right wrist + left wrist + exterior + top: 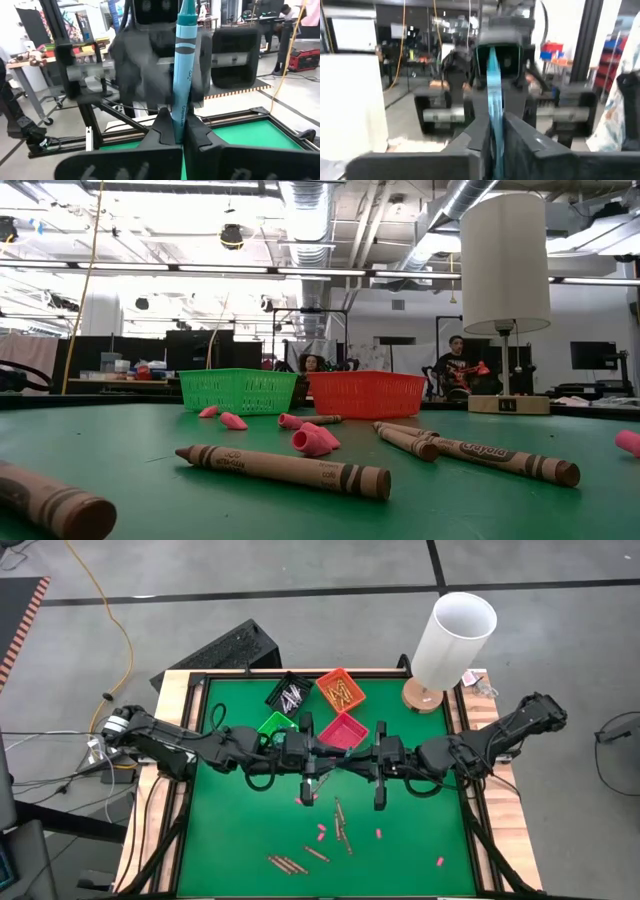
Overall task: Sort crayons
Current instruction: Put the blue crayon into the bin
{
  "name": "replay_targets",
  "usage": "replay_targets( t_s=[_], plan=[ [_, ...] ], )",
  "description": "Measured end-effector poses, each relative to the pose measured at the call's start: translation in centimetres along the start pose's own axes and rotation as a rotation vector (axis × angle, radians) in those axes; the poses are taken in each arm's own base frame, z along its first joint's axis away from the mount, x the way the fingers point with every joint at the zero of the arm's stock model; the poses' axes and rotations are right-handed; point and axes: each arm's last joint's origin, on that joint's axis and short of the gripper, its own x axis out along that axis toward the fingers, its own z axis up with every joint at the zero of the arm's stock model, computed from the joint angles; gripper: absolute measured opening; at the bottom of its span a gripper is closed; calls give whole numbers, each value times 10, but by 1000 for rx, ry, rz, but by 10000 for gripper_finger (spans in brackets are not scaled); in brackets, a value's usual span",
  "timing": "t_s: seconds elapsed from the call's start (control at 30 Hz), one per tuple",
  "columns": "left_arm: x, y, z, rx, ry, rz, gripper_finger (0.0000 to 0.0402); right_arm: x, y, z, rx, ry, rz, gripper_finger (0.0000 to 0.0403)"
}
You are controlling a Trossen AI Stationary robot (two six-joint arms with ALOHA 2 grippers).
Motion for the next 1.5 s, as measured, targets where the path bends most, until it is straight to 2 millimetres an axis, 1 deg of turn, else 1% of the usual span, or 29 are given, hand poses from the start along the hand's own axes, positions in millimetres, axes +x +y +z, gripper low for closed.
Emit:
replay_targets(
  t_s=[0.2,0.3,0.4,0.5,0.63,0.73,0.8,0.9,1.1,1.23,1.4,1.5],
  plan=[
    [-2,1,-6,-13,84,18,124,0,-1,-1,-5,6,-20,3],
    [-8,2,-4,4,127,62,168,2,-5,-2,2,15,-49,2],
    [-23,7,5,33,212,111,204,5,-11,-3,25,22,-95,1],
    [-43,13,15,33,295,154,228,8,-21,0,55,10,-133,1],
    [-70,23,31,-7,354,210,241,17,-38,-1,91,13,-191,1],
    [-89,31,34,-26,427,330,242,33,-59,-9,134,48,-243,1],
    [-103,37,34,-48,480,416,242,50,-73,-22,171,89,-255,0],
    [-122,45,35,-88,536,503,242,79,-93,-47,214,169,-246,0],
    [-145,52,35,-149,613,586,243,126,-129,-97,331,241,-210,0],
    [-153,56,33,-152,640,648,242,149,-152,-131,398,299,-208,0],
    [-156,56,30,-141,671,666,242,176,-169,-158,416,369,-188,0],
    [-155,56,28,-141,685,675,242,191,-177,-167,419,384,-199,2]
  ],
)
